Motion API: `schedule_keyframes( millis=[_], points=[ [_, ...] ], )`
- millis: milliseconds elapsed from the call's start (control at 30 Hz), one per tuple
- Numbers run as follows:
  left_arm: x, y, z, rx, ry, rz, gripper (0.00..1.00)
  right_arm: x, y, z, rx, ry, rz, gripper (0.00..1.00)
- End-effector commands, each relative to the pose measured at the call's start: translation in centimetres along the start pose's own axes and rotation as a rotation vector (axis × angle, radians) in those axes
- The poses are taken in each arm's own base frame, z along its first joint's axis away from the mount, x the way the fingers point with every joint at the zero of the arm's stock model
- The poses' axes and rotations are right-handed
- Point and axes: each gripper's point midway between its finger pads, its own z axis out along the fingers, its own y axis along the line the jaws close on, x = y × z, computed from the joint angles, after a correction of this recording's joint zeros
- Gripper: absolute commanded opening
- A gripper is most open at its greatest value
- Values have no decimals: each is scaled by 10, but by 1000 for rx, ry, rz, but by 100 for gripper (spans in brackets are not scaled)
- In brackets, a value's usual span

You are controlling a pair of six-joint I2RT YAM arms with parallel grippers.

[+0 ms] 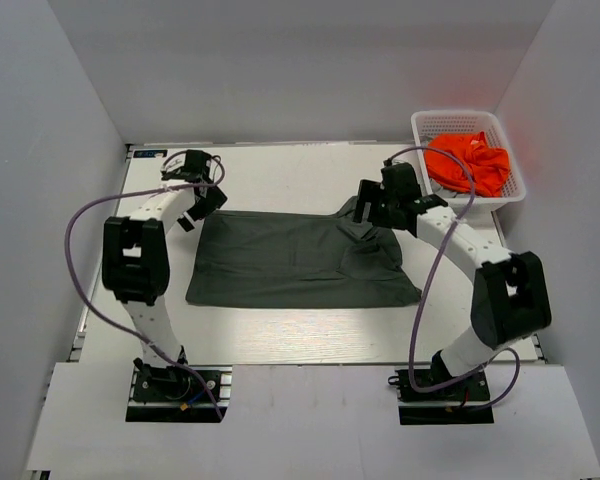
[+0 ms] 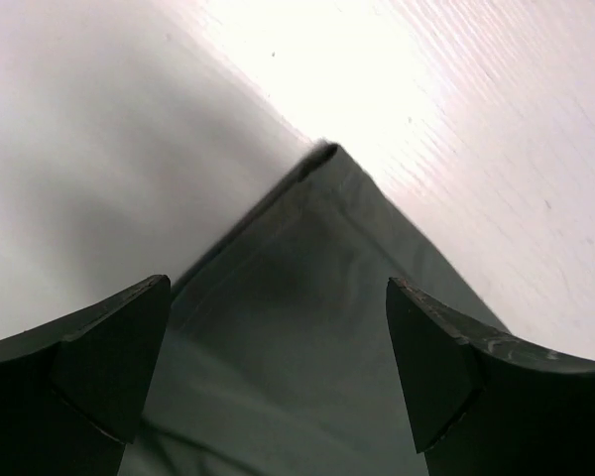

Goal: Fold and stack the t-shirts
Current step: Grap the side of the flattened tshirt furthest away from the robot with both arms

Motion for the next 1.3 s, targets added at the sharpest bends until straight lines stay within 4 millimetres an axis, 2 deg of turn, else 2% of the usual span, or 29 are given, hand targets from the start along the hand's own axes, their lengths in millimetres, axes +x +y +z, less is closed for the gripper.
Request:
schedule_keyframes(
  millis=[0,33,67,167,200,233,333,367,433,467,500,600,633,667,733,767,800,867,933,967,1000,1033,1067,1133,1167,1200,1267],
  points=[
    [-22,-2,11,-24,-34,-18,99,-23,-6,12,42,-36,-12,90],
    [-27,-9,15,-13,-44,-23,99,-23,-6,15,45,-34,-10,90],
    [-17,-14,26,-7,-3,-15,98,-23,-6,20,45,-24,-10,90],
    [-23,-22,39,15,-11,-19,96,-18,-15,31,80,3,-6,90],
    [-21,-18,50,-4,2,-20,96,-20,-18,33,94,-5,1,90],
    [-26,-18,54,-5,-4,-30,94,-19,-22,35,116,-9,7,90],
    [-18,-23,67,20,41,-25,84,-20,-31,41,145,-13,24,90],
    [-18,-27,67,40,44,-17,79,-15,-32,46,145,1,17,90],
    [-8,-28,76,50,75,-13,70,-22,-37,49,172,-23,23,90],
    [-7,-30,76,59,83,-13,59,-21,-40,57,187,-17,25,90],
    [1,-27,80,52,103,-9,54,-28,-42,58,197,-29,32,90],
    [15,-23,85,67,134,14,37,-32,-41,71,194,-18,37,90],
    [15,-22,83,71,129,12,32,-34,-39,73,190,-17,33,90],
    [22,-18,87,65,136,15,32,-33,-41,81,192,-8,36,90],
    [22,-19,85,79,134,21,25,-42,-32,84,162,-18,34,90],
    [25,-17,86,73,141,23,23,-45,-32,93,160,-16,27,90],
    [26,-18,86,80,147,23,11,-56,-27,94,140,-42,22,90],
    [24,-19,86,79,149,33,0,-58,-21,108,118,-45,12,90],
    [20,-19,85,69,140,33,0,-66,-18,113,106,-57,13,90],
    [22,-17,85,63,146,35,0,-64,-21,125,118,-47,15,90],
    [21,-15,85,55,139,46,0,-72,-17,127,110,-62,16,90],
    [18,-17,83,61,132,44,0,-62,-22,139,126,-31,15,90],
    [18,-17,82,61,132,44,0,-67,-20,143,128,-41,15,90],
    [16,-13,76,57,119,52,0,-74,-20,147,133,-51,13,85],
    [16,-13,76,57,119,52,0,-67,-24,157,143,-29,13,82],
    [10,-15,74,62,99,48,0,-69,-24,159,147,-31,11,75],
    [10,-13,71,64,97,57,0,-66,-28,166,163,-29,11,66]
  ],
)
